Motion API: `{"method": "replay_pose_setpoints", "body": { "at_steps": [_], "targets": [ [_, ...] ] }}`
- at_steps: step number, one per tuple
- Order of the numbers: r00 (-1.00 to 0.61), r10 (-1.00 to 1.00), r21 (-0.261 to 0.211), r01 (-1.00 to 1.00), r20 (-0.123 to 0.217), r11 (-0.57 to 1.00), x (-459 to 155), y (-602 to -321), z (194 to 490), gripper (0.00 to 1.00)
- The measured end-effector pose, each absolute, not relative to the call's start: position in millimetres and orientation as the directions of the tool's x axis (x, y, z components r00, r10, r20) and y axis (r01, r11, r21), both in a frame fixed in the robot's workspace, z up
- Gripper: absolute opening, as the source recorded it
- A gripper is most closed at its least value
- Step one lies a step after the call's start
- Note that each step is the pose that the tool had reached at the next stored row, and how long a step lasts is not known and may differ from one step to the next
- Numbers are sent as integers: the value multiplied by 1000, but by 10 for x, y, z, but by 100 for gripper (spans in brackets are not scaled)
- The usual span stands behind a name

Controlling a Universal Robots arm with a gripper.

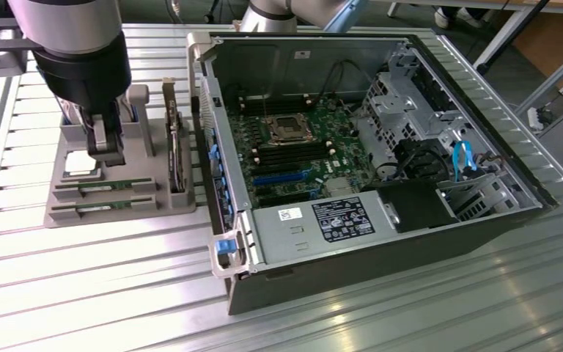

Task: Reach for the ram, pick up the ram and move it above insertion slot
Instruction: 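Pick up the ram and move it above insertion slot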

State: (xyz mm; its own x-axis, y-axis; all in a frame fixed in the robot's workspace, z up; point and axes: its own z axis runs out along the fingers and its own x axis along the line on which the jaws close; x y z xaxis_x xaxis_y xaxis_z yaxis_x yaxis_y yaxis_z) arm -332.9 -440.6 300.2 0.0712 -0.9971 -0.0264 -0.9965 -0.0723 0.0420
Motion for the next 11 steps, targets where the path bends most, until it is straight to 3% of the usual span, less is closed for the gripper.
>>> {"method": "replay_pose_setpoints", "body": {
  "at_steps": [11],
  "targets": [
    [71,-997,42,-997,-26,-72,-3330,-4421,2945,30]
  ]
}}
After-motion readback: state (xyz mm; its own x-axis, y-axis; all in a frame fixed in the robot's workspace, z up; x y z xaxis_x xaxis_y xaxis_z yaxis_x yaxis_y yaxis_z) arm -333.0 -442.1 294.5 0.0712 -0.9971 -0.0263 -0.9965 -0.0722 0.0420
